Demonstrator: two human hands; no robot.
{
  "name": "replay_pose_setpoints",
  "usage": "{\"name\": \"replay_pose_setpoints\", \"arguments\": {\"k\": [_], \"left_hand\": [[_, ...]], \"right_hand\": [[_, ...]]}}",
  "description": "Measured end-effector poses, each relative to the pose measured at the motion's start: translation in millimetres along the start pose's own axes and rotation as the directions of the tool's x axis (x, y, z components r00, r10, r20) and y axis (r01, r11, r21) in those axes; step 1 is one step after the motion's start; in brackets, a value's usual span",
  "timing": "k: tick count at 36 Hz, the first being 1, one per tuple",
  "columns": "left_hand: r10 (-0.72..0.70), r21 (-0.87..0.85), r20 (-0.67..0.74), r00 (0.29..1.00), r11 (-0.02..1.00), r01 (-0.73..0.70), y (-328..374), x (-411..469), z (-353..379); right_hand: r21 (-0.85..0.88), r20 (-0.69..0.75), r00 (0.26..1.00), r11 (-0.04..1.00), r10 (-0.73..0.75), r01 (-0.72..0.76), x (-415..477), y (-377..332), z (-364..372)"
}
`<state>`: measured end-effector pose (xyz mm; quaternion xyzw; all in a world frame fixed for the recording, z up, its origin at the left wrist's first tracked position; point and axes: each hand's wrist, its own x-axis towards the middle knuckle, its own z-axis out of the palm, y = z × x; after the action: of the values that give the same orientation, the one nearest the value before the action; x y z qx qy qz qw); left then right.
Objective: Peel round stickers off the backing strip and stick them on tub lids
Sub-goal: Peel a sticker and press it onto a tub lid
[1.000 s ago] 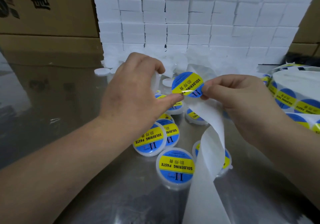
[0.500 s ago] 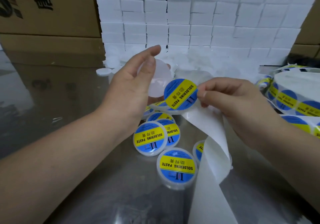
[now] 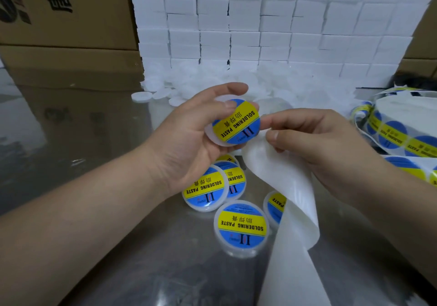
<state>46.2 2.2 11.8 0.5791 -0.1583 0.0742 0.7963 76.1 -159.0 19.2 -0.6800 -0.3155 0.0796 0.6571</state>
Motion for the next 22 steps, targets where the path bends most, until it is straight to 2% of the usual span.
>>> {"name": "replay_pose_setpoints", "arguments": {"k": [9,22], "left_hand": [[0.029,0.066,-0.024,0.999,0.997,-0.027,-4.5,-0.9,1.5],[0.032,0.070,-0.030,0.999,0.997,-0.030,-5.3,-0.8,3.1]], "right_hand": [[-0.005,0.014,1.000,1.000,0.023,-0.023,-0.9,0.4,0.4],[0.027,0.030,0.999,1.000,0.011,-0.012,-1.3,-1.9,1.7]]}}
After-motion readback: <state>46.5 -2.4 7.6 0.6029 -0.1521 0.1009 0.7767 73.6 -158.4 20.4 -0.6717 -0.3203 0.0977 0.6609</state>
